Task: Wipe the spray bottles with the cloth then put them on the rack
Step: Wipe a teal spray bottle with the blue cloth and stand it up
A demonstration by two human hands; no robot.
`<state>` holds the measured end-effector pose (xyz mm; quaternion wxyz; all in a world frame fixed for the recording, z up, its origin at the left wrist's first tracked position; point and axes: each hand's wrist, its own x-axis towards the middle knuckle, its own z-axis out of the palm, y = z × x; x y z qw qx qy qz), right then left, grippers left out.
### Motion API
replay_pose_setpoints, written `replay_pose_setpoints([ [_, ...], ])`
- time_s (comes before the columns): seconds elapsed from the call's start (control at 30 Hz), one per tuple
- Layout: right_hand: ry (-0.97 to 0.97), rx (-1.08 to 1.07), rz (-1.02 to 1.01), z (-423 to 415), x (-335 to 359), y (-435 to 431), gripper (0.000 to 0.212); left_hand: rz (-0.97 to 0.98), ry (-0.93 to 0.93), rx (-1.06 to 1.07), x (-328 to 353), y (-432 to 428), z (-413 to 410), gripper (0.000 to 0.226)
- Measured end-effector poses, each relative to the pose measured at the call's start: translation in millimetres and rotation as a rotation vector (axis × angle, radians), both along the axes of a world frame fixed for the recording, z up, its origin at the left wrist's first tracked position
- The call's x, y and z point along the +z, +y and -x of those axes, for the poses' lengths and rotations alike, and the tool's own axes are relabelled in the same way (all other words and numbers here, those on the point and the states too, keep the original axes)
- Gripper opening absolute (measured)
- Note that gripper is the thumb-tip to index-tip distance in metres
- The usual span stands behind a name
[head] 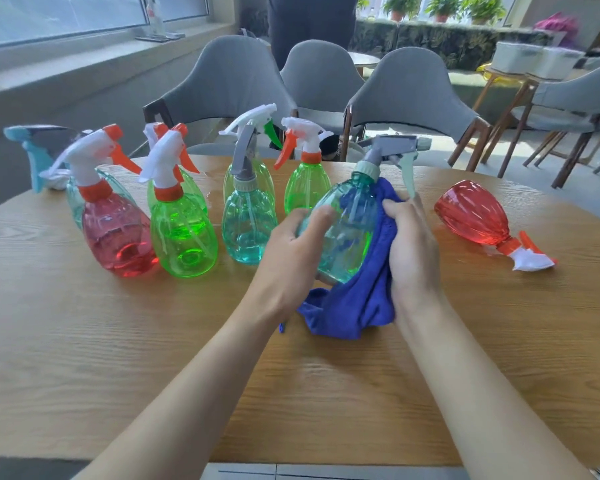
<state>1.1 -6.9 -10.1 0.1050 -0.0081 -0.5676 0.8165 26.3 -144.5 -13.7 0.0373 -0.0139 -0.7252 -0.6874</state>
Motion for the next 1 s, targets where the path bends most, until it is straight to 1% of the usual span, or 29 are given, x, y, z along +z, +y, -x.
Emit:
replay_pose_setpoints([
  [0.03, 0.037, 0.010, -0.042, -3.2, -2.5, -2.6, 0.012, 0.007, 0.001, 0.039, -0.3, 1.1, 1.0, 0.020],
  [0.07, 0.086, 0.008, -0.134, -7.8, -4.0, -5.7, 0.015, 0.019, 0.016, 0.094, 0.3, 1.7, 1.8, 0.021],
  [0.13, 0.167, 0.002, -0.333, -15.6, -6.5, -10.9, 0.016, 0.077, 0.067, 0.184, 0.4, 0.4, 2.3, 0.026],
  [0.17, 0.187, -0.006, -0.387, -15.4, -7.9, -10.6, 0.017, 0.109, 0.097, 0.206, -0.3, -0.3, 2.1, 0.028],
  [0.23, 0.175, -0.013, -0.382, -13.6, -4.2, -6.2, 0.019, 0.168, 0.156, 0.216, -1.0, 0.2, -0.6, 0.028],
  [0.33, 0.090, -0.036, -0.241, -9.8, 3.6, 0.2, 0.022, 0.223, 0.191, 0.179, -3.1, 6.3, -4.6, 0.028],
  [0.4, 0.082, -0.032, -0.145, -11.3, 3.3, -1.4, 0.025, 0.197, 0.179, 0.178, -4.0, 11.1, -4.4, 0.030],
  [0.47, 0.119, -0.002, -0.187, -14.1, -2.0, -5.7, 0.023, 0.111, 0.160, 0.226, -3.3, 12.7, -1.8, 0.035],
  [0.57, 0.172, 0.058, -0.260, -18.0, -9.4, -12.3, 0.006, 0.029, 0.133, 0.295, -0.7, 11.1, 3.0, 0.043],
  [0.67, 0.186, 0.052, -0.300, -12.6, -6.2, -8.0, 0.011, 0.010, 0.154, 0.288, -1.6, 13.5, 3.6, 0.039],
  [0.73, 0.148, 0.058, -0.229, -6.7, -2.5, -1.9, 0.016, 0.011, 0.173, 0.247, -4.5, 16.7, 2.4, 0.035],
  [0.83, 0.097, 0.062, -0.071, -3.1, -0.7, 0.8, 0.020, 0.028, 0.187, 0.208, -6.5, 22.2, 0.3, 0.041],
  [0.9, 0.107, 0.046, -0.124, -5.6, -5.8, -2.0, 0.019, -0.010, 0.206, 0.256, -3.5, 23.4, 1.1, 0.037],
  [0.93, 0.116, 0.050, -0.196, -7.9, -9.2, -4.2, 0.019, -0.048, 0.205, 0.296, -1.6, 23.5, 1.9, 0.036],
  [1.0, 0.144, 0.087, -0.342, -13.7, -15.9, -8.6, 0.024, -0.105, 0.189, 0.348, 2.9, 22.2, 2.4, 0.041],
])
